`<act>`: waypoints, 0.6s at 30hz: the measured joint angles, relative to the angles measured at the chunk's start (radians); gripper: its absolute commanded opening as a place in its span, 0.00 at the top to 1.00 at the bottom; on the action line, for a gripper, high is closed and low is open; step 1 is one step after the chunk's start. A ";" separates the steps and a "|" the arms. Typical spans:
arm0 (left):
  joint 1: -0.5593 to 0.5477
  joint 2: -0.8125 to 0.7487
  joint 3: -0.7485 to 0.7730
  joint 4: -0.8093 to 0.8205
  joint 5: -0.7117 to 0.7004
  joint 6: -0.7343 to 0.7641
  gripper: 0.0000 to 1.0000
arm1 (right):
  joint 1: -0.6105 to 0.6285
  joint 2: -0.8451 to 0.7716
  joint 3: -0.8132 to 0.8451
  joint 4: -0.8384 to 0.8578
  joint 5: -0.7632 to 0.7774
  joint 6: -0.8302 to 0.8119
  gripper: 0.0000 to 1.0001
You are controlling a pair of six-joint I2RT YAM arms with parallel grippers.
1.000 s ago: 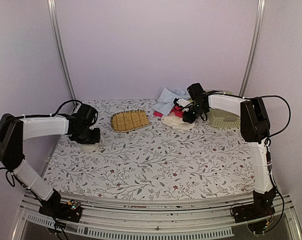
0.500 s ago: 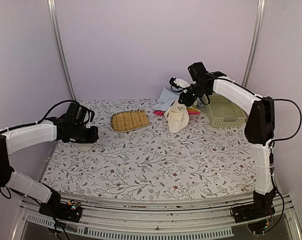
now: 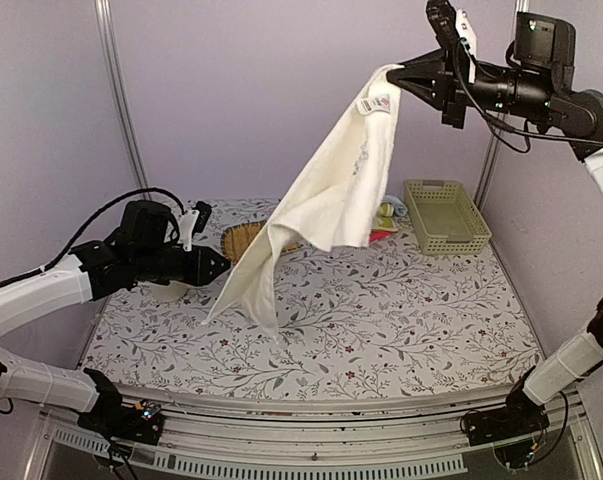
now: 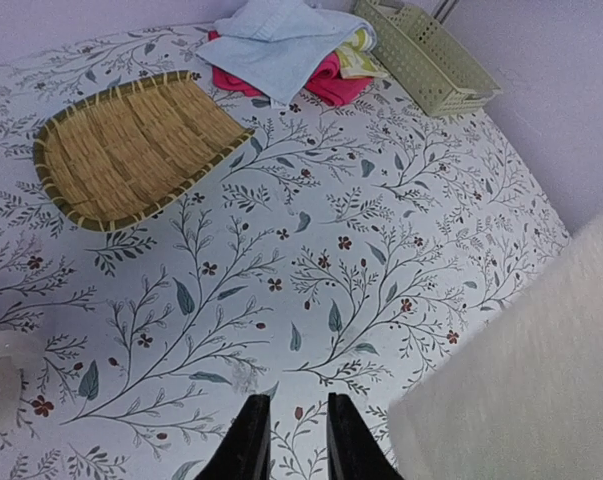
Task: Roll the towels
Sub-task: Pick up the towel from the center of the board, then place the towel at the center of the board.
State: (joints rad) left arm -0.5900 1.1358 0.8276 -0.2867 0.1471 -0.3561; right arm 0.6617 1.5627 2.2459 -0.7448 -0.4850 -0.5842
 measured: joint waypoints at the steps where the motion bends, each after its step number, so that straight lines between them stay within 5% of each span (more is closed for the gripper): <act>1: -0.014 -0.007 0.000 0.001 -0.003 -0.004 0.68 | -0.015 -0.039 -0.077 0.019 0.000 -0.002 0.99; 11: -0.106 -0.047 -0.015 0.013 -0.058 -0.041 0.57 | -0.320 -0.075 -1.051 0.170 0.113 0.019 0.98; 18: -0.264 0.031 -0.021 0.013 -0.050 -0.037 0.48 | -0.342 -0.089 -1.378 0.258 0.187 0.026 0.98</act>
State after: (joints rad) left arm -0.8539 1.1671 0.8066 -0.2733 0.0971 -0.3935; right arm 0.3195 1.4742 0.8680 -0.4870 -0.2981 -0.5579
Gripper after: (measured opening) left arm 0.491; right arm 0.039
